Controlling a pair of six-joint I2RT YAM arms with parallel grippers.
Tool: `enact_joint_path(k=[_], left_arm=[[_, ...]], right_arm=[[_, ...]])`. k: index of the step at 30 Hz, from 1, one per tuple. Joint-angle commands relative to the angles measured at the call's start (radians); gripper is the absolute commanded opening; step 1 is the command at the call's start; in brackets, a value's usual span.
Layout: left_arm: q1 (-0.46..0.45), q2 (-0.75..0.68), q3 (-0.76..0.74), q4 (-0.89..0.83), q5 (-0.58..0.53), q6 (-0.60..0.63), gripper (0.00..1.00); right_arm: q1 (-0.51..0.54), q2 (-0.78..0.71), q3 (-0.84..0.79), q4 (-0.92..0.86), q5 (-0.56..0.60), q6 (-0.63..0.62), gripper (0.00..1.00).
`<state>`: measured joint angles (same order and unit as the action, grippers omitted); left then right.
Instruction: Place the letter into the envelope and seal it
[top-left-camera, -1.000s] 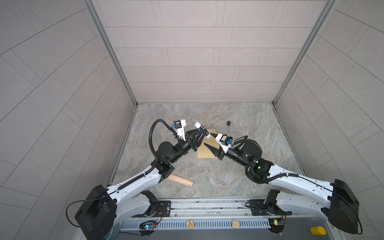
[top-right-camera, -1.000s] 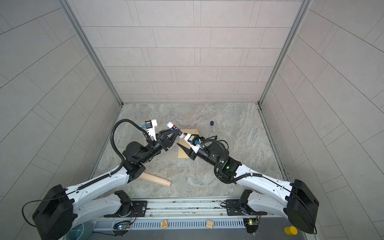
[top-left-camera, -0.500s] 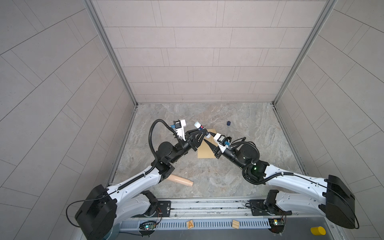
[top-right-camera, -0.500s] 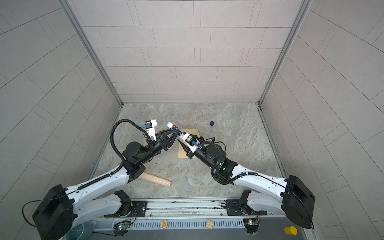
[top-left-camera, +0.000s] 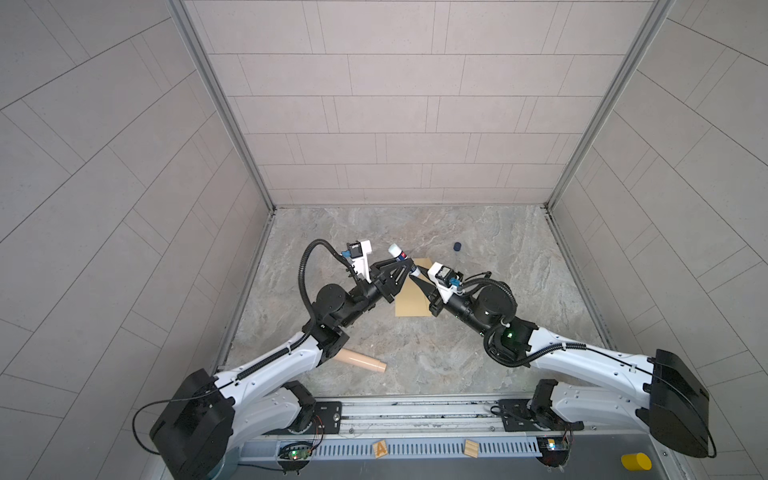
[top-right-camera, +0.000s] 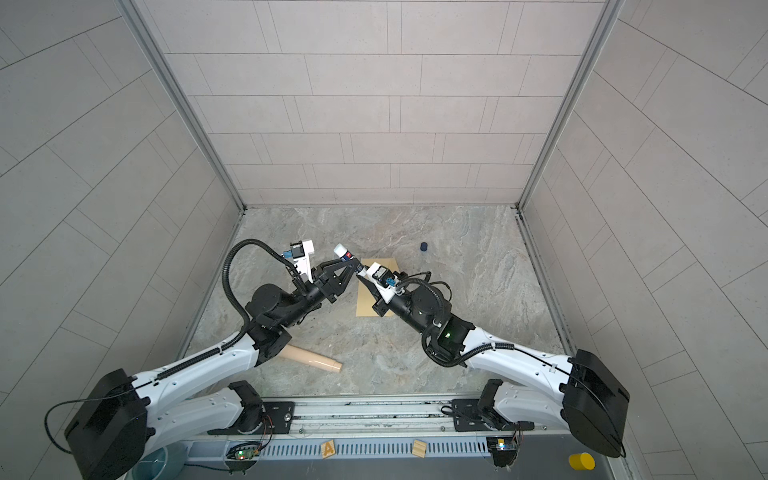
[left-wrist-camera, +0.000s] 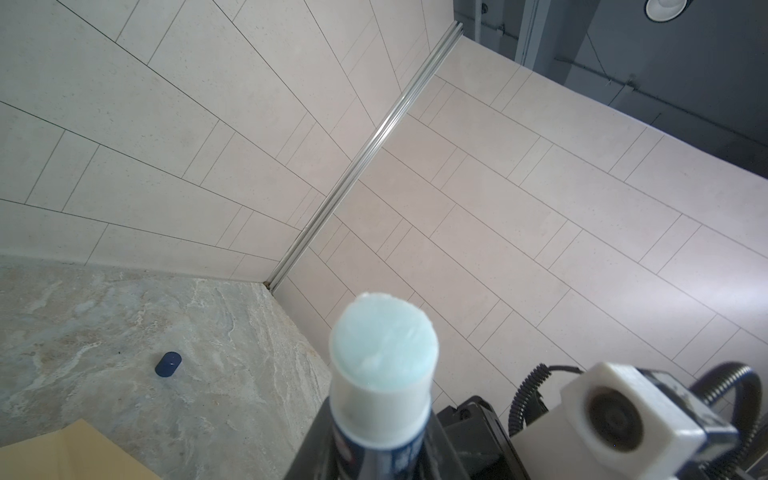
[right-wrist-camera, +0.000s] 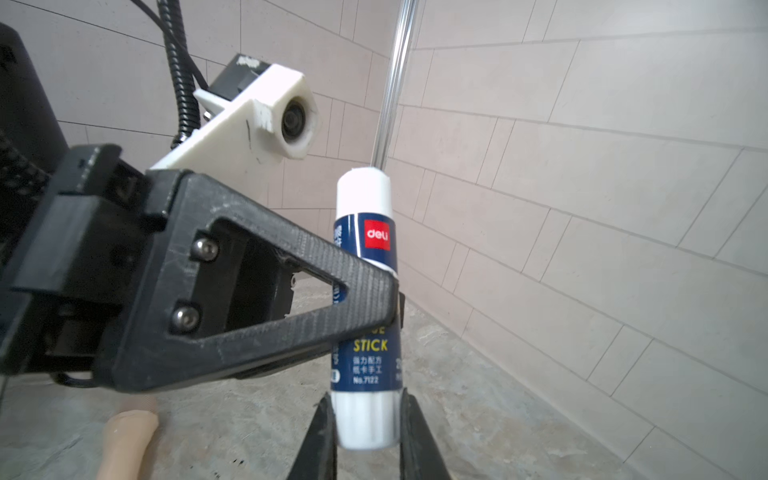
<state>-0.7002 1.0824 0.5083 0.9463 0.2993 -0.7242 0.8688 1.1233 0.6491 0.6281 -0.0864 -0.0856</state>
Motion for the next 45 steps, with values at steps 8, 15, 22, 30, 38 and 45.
enact_joint_path(k=[8, 15, 22, 30, 38, 45], left_arm=[[-0.003, -0.013, -0.002, 0.103, 0.262, 0.142, 0.0], [-0.002, -0.03, -0.008, 0.101, 0.262, 0.151, 0.0], [-0.004, -0.021, -0.002, 0.083, 0.171, 0.116, 0.0], [-0.005, -0.022, 0.013, 0.067, 0.012, 0.008, 0.0], [-0.004, -0.019, 0.011, 0.086, -0.001, 0.004, 0.0], [-0.004, -0.017, 0.01, 0.088, 0.0, 0.005, 0.0]], right_arm=[[-0.331, 0.06, 0.087, 0.113, -0.826, 0.65, 0.0], [-0.341, 0.068, 0.08, 0.153, -0.86, 0.675, 0.0], [-0.326, 0.041, 0.069, 0.068, -0.743, 0.537, 0.25], [-0.075, -0.089, -0.024, -0.02, -0.075, -0.058, 0.46], [0.06, -0.035, -0.092, 0.162, 0.121, -0.203, 0.48], [0.087, 0.001, -0.105, 0.281, 0.19, -0.201, 0.47]])
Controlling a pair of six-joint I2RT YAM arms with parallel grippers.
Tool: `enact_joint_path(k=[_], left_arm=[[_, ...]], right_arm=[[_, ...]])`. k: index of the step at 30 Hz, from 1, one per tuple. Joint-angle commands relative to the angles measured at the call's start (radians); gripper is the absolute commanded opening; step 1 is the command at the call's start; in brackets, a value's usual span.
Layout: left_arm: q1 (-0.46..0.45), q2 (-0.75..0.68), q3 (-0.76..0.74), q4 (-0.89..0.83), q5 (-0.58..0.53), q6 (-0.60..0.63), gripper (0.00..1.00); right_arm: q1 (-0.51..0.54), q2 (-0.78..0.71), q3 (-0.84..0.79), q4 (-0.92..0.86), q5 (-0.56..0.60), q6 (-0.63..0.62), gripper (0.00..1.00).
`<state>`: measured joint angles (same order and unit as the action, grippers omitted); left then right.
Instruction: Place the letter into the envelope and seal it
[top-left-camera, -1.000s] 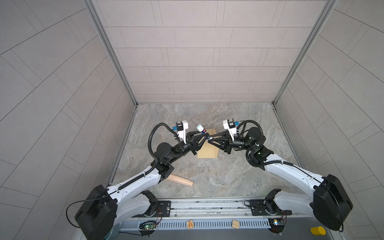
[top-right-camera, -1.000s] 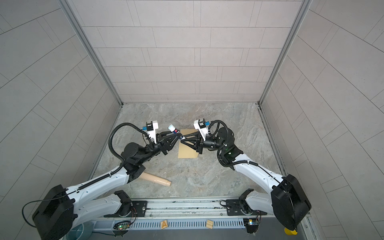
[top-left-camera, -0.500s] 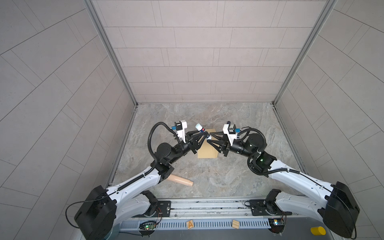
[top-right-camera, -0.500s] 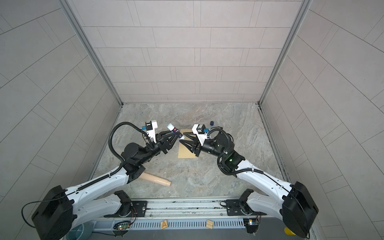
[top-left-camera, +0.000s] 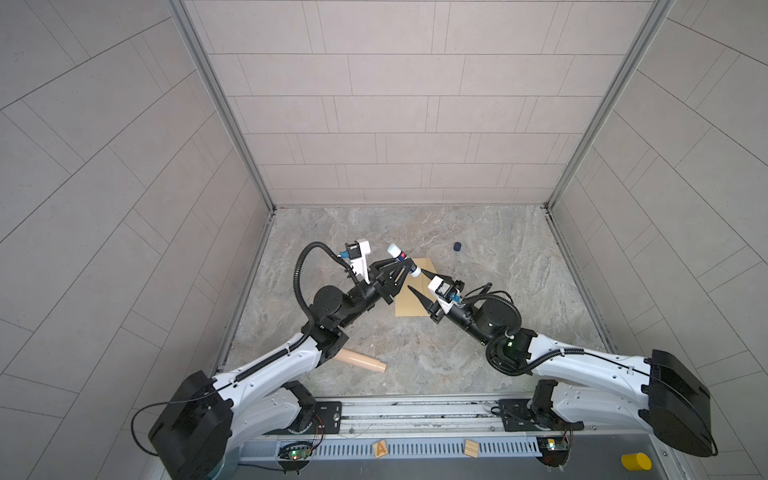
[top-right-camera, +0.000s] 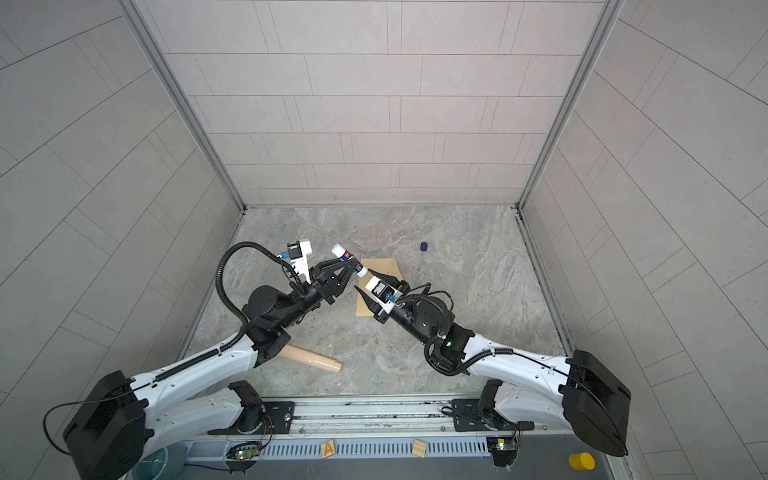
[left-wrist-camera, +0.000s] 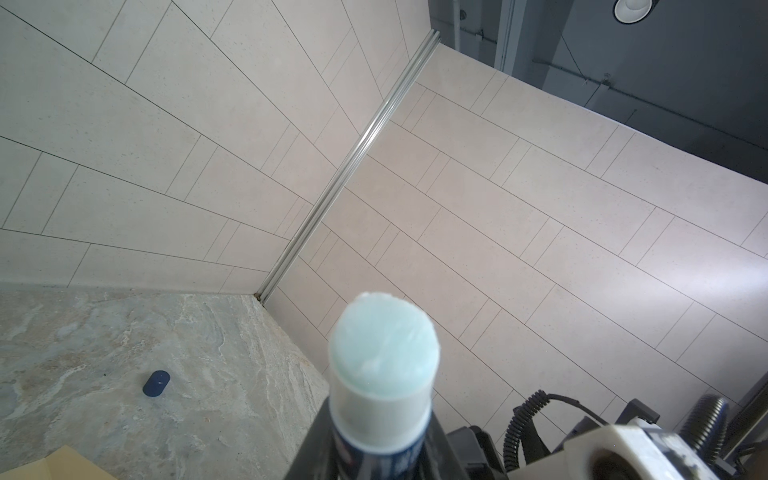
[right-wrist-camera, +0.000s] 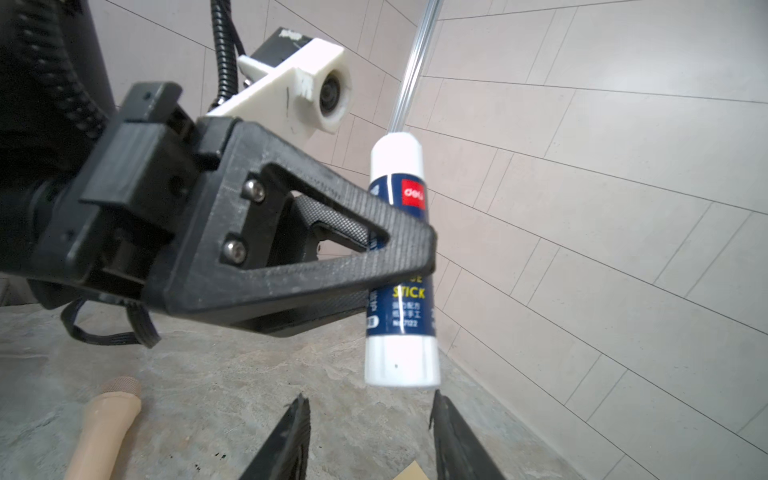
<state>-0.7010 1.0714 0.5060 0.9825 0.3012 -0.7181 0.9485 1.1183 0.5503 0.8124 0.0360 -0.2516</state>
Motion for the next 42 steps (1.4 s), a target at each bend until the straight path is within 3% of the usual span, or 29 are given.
enact_joint_path(k=[1, 42], left_arm=[[-0.002, -0.003, 0.013, 0.053, -0.002, -0.027, 0.0], [-0.002, 0.004, 0.001, 0.067, 0.005, -0.04, 0.0]], right_arm=[[0.009, 0.009, -0.006, 0.1, 0.073, -0.038, 0.47], [0.044, 0.071, 0.028, 0.188, 0.113, -0.064, 0.34]])
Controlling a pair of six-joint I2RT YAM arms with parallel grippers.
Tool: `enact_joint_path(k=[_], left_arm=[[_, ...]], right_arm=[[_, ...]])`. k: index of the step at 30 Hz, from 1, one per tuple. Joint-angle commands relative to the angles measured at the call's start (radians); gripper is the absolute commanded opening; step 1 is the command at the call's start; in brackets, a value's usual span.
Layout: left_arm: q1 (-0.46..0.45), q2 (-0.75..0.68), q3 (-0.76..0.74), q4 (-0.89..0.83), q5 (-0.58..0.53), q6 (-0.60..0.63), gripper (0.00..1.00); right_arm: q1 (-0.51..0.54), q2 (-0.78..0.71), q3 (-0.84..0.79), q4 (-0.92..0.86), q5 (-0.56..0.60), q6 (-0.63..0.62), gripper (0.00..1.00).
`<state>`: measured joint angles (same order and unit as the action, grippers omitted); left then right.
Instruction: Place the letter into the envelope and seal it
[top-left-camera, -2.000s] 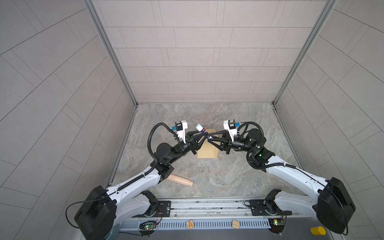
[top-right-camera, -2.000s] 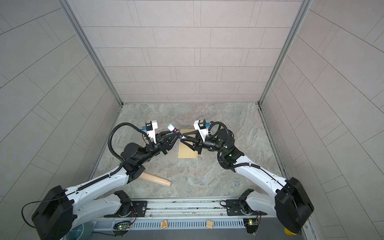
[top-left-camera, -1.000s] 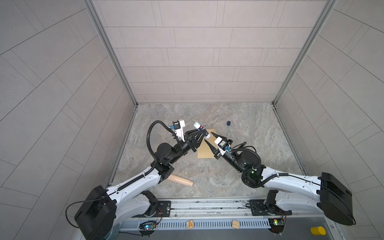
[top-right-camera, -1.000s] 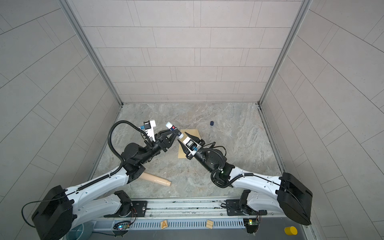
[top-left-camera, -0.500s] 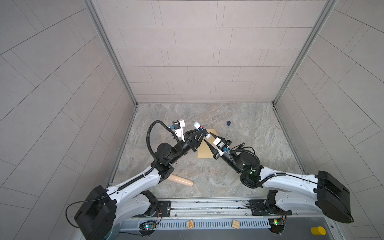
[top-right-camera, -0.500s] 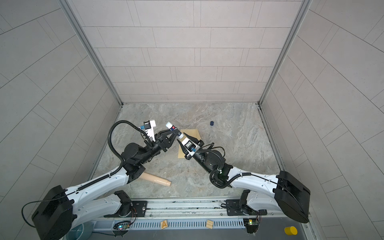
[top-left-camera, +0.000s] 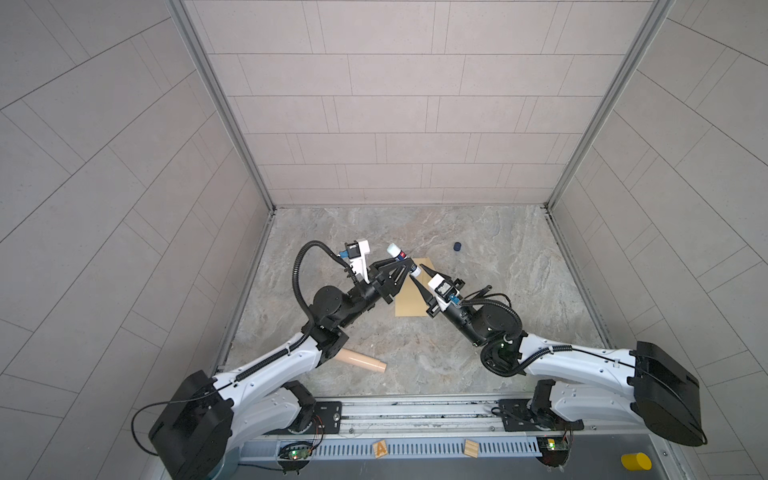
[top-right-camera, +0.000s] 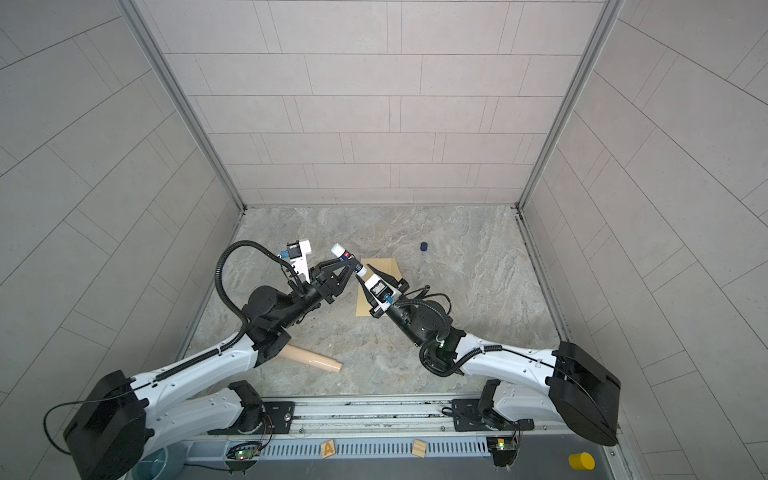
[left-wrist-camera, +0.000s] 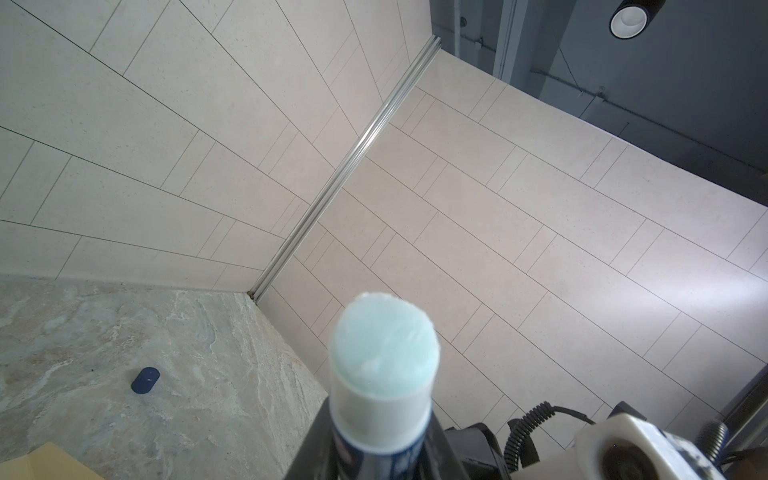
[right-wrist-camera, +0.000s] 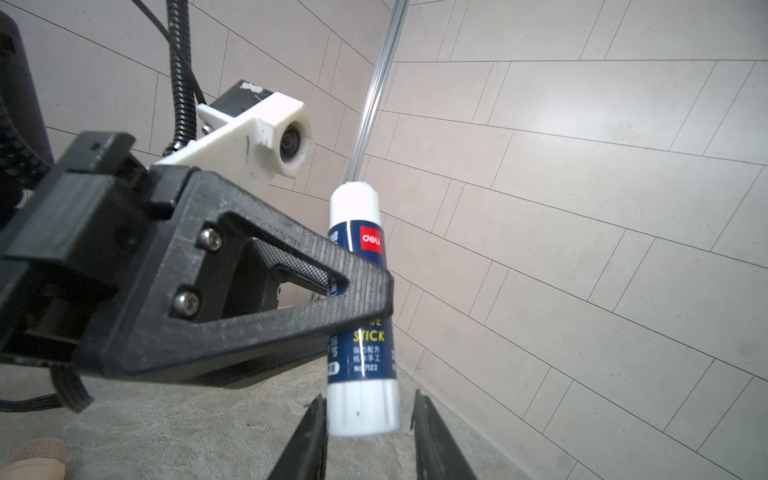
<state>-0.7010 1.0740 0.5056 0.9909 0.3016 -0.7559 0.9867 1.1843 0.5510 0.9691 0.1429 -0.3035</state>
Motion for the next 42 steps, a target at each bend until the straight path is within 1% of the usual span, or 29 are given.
enact_joint_path(k=[1, 6, 8, 9, 12, 15, 18, 19, 20, 23, 25, 27, 29, 30, 32, 37, 39, 42], left_arm=[[-0.002, 0.002, 0.001, 0.058, 0.004, -0.005, 0.0], [-0.004, 0.008, 0.001, 0.066, 0.007, -0.009, 0.0], [-0.003, 0.012, 0.0, 0.068, 0.007, -0.011, 0.0], [-0.003, 0.011, 0.001, 0.069, 0.009, -0.01, 0.0], [-0.003, 0.016, -0.001, 0.068, 0.012, -0.011, 0.0], [-0.003, 0.024, -0.001, 0.065, 0.024, -0.003, 0.0], [-0.002, 0.027, -0.004, 0.058, 0.045, 0.025, 0.0], [-0.002, 0.026, -0.004, 0.051, 0.055, 0.053, 0.0], [-0.002, 0.022, -0.004, 0.04, 0.064, 0.073, 0.0], [-0.002, 0.01, -0.001, 0.011, 0.105, 0.125, 0.0], [-0.002, -0.002, 0.003, -0.009, 0.141, 0.162, 0.0], [-0.003, -0.013, 0.005, -0.016, 0.172, 0.187, 0.0], [-0.002, -0.025, 0.006, -0.016, 0.196, 0.204, 0.0], [-0.003, -0.032, 0.007, -0.017, 0.206, 0.21, 0.0], [-0.003, -0.045, 0.007, -0.021, 0.218, 0.222, 0.0], [-0.003, -0.062, 0.002, -0.024, 0.231, 0.234, 0.0], [-0.004, -0.062, 0.003, -0.023, 0.236, 0.234, 0.0], [-0.004, -0.061, 0.002, -0.021, 0.233, 0.234, 0.0]], right_arm=[[0.007, 0.005, 0.027, 0.031, 0.007, -0.013, 0.34], [0.006, 0.006, 0.03, 0.033, 0.005, -0.012, 0.33], [0.006, 0.008, 0.03, 0.031, 0.006, -0.012, 0.21], [0.006, 0.007, 0.03, 0.032, 0.005, -0.012, 0.2], [0.006, 0.003, 0.03, 0.03, -0.001, -0.013, 0.19], [0.006, -0.008, 0.03, 0.008, -0.011, -0.002, 0.11], [-0.01, -0.044, 0.03, -0.044, -0.051, 0.051, 0.02], [-0.032, -0.064, 0.033, -0.082, -0.098, 0.091, 0.0], [-0.069, -0.087, 0.043, -0.131, -0.17, 0.151, 0.0], [-0.208, -0.129, 0.09, -0.256, -0.458, 0.365, 0.0], [-0.304, -0.131, 0.112, -0.263, -0.649, 0.522, 0.0], [-0.373, -0.118, 0.133, -0.269, -0.807, 0.63, 0.0], [-0.414, -0.095, 0.16, -0.297, -0.916, 0.707, 0.0], [-0.426, -0.076, 0.172, -0.297, -0.954, 0.741, 0.0], [-0.442, -0.047, 0.178, -0.265, -0.984, 0.802, 0.0], [-0.463, 0.021, 0.17, -0.095, -1.038, 0.964, 0.0], [-0.465, 0.041, 0.173, -0.049, -1.048, 1.003, 0.0], [-0.466, 0.054, 0.175, -0.048, -1.048, 1.006, 0.0]])
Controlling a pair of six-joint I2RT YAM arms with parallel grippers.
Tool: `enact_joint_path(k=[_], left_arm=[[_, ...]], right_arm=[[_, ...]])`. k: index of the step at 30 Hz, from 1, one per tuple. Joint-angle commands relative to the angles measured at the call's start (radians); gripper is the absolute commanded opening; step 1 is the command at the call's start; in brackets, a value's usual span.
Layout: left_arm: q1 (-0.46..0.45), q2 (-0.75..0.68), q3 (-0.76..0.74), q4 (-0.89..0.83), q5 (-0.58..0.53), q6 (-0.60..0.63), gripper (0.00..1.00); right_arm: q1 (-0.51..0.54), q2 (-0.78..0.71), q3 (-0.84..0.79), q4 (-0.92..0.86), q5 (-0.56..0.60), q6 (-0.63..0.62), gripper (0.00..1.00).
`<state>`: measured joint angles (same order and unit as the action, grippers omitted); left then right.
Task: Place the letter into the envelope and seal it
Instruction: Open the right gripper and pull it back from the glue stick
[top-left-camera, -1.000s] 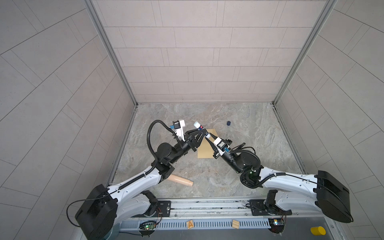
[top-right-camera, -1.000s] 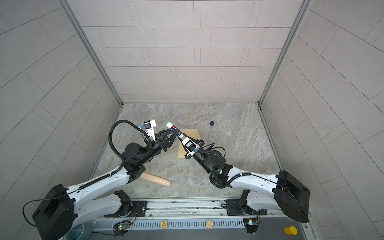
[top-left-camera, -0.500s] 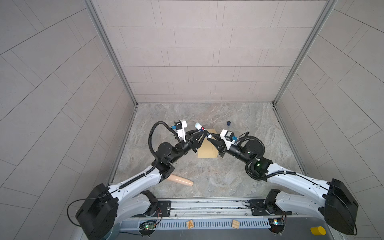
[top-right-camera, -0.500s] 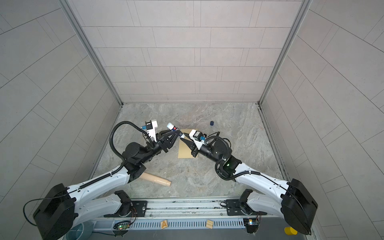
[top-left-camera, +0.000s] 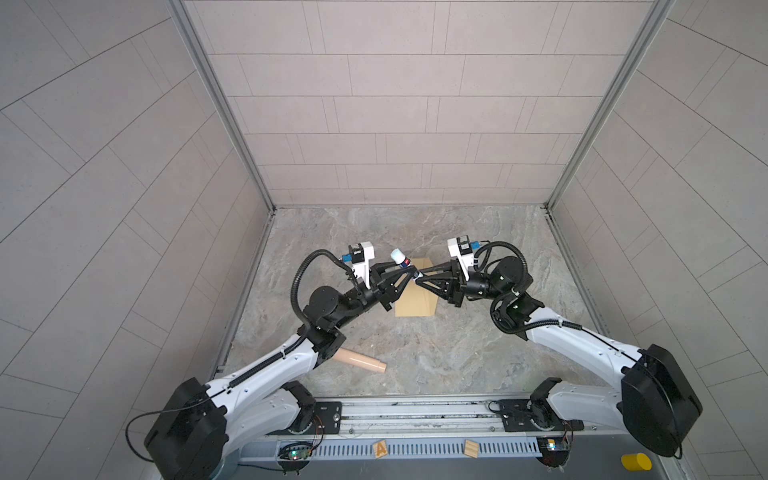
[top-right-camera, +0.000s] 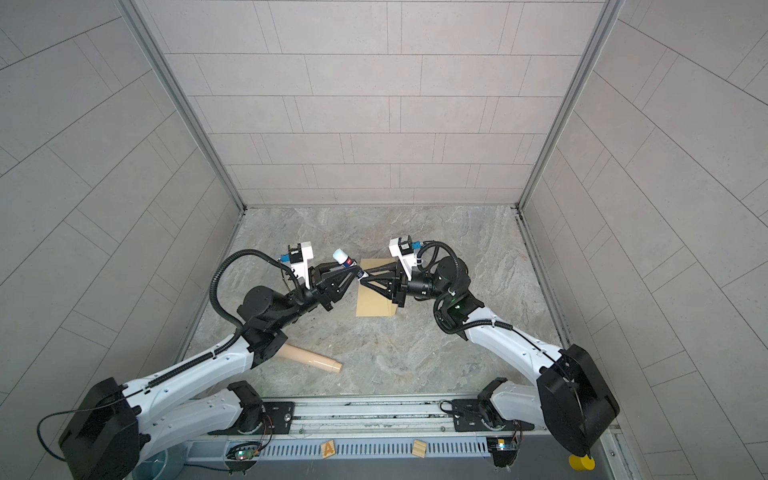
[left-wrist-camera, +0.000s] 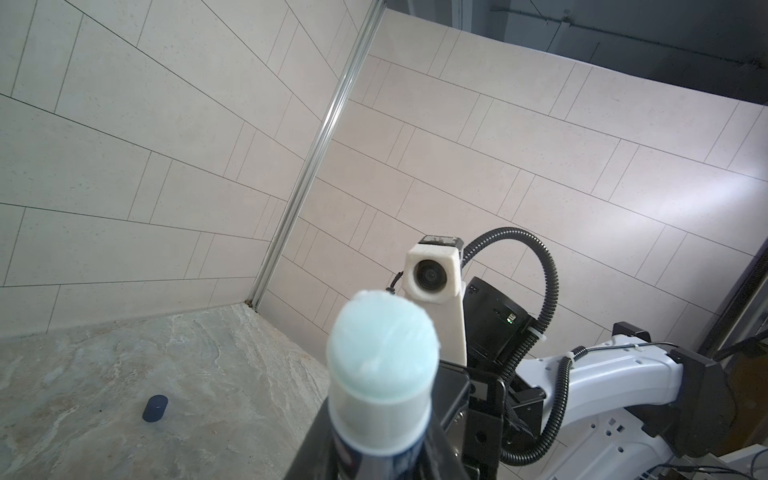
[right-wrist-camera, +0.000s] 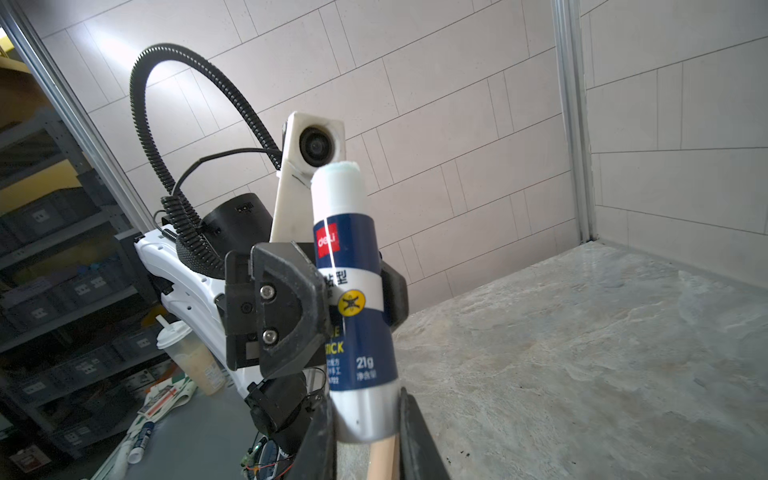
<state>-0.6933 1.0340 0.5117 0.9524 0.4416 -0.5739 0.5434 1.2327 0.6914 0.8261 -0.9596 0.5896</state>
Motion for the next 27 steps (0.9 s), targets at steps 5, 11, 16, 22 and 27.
enact_joint_path(k=[5, 11, 16, 22, 27], left_arm=[[-0.012, -0.015, -0.005, 0.025, 0.099, 0.049, 0.0], [-0.011, -0.008, -0.003, 0.038, 0.1, 0.046, 0.0], [-0.011, 0.001, -0.001, 0.046, 0.083, 0.031, 0.0], [-0.011, 0.012, 0.013, 0.003, -0.086, -0.097, 0.0], [-0.011, 0.014, 0.039, -0.036, -0.182, -0.258, 0.0]], right_arm=[[-0.022, 0.011, 0.038, 0.1, 0.035, 0.129, 0.0], [-0.023, 0.026, 0.047, 0.085, 0.02, 0.131, 0.0], [-0.022, 0.025, 0.045, 0.081, 0.028, 0.115, 0.03], [-0.021, -0.034, -0.002, 0.047, 0.113, -0.05, 0.43], [0.01, -0.188, -0.081, -0.105, 0.347, -0.392, 0.62]])
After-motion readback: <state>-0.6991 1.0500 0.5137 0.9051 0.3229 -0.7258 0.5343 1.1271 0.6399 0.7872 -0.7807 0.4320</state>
